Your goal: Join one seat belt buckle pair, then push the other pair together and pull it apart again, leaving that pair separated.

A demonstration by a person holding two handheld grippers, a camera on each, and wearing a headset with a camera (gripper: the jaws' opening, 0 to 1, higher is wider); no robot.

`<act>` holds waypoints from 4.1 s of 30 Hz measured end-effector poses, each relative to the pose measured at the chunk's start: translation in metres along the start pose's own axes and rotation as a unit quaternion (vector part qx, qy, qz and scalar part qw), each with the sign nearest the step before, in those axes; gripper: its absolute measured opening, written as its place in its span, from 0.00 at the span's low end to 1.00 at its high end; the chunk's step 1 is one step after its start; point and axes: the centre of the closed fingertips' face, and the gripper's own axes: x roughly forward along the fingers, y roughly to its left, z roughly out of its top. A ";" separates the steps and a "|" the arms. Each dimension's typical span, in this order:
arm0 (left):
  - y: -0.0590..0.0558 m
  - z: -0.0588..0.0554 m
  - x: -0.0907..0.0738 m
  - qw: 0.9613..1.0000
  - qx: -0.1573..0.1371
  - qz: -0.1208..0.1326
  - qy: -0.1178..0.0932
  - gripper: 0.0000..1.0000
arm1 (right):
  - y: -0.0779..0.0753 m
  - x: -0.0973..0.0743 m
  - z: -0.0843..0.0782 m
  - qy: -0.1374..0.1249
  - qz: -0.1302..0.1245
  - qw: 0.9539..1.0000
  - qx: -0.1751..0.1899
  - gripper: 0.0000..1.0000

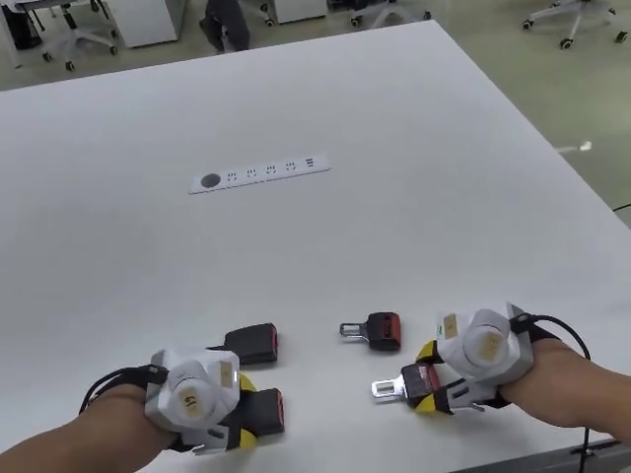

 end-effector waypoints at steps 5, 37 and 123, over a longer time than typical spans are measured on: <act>0.001 -0.001 0.001 1.000 -0.001 -0.004 0.001 0.34 | 0.000 0.000 0.000 0.001 0.000 1.000 -0.001 0.36; -0.003 0.004 -0.001 1.000 -0.010 -0.005 0.005 0.34 | 0.020 0.030 0.046 -0.037 -0.001 0.999 0.013 0.36; 0.003 -0.001 0.004 0.999 0.004 -0.022 0.027 0.32 | 0.046 0.082 0.122 -0.039 0.011 0.998 -0.048 0.33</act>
